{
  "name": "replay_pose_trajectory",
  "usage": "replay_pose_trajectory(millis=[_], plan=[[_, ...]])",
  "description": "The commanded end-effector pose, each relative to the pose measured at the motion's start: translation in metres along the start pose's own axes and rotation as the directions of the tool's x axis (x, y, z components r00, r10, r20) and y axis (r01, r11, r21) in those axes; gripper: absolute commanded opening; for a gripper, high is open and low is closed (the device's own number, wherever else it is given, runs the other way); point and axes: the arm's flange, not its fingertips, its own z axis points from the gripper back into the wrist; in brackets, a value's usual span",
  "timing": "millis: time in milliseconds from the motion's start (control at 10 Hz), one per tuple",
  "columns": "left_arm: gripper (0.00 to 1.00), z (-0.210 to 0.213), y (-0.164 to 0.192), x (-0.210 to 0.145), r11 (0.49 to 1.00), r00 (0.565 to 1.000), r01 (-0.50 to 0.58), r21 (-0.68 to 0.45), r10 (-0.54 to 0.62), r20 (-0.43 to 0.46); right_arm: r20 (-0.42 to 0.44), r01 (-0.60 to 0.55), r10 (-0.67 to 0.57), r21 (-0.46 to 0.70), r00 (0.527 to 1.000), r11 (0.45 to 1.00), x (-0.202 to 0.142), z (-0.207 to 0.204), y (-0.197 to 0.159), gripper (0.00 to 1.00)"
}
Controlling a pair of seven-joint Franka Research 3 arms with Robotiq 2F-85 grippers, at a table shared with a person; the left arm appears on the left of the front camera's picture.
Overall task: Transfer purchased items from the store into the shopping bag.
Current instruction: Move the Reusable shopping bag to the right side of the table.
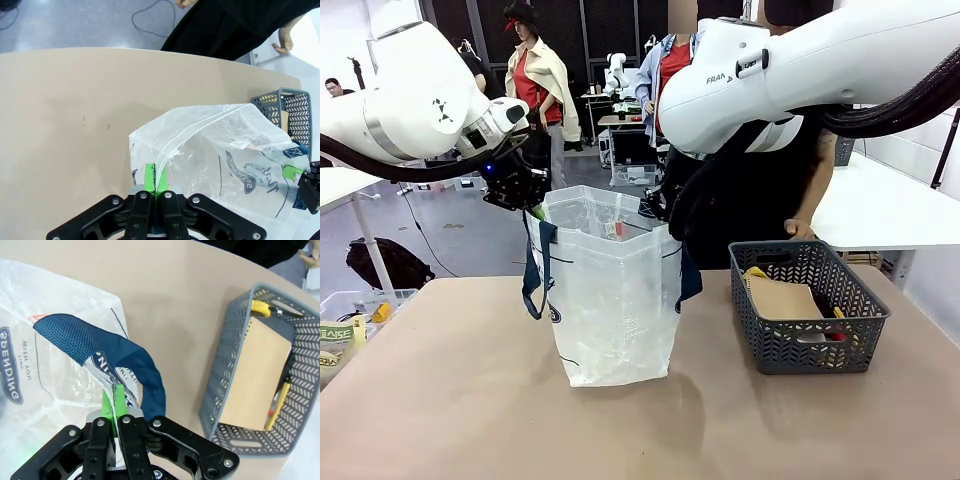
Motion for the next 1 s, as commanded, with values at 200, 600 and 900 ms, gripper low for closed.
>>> replay_pose_trajectory(millis=[200, 600, 900], plan=[[0.00, 0.0021, 0.0027, -0.0040, 1.000, 1.000, -0.017, 0.003, 0.017, 0.005, 0.002, 0.016, -0.017, 0.010, 1.000, 1.000, -0.0042, 0.0003, -0.0027, 0.00], [0.00, 0.0021, 0.0027, -0.0040, 1.000, 1.000, -0.017, 0.003, 0.017, 0.005, 0.002, 0.016, -0.017, 0.010, 1.000, 1.000, -0.0042, 0.0003, -0.0027, 0.00], [0.00, 0.0021, 0.0027, -0.0040, 1.000, 1.000, -0.017, 0.003, 0.017, 0.005, 0.002, 0.016, -0.017, 0.010, 1.000, 1.000, -0.0042, 0.0003, -0.0027, 0.00]])
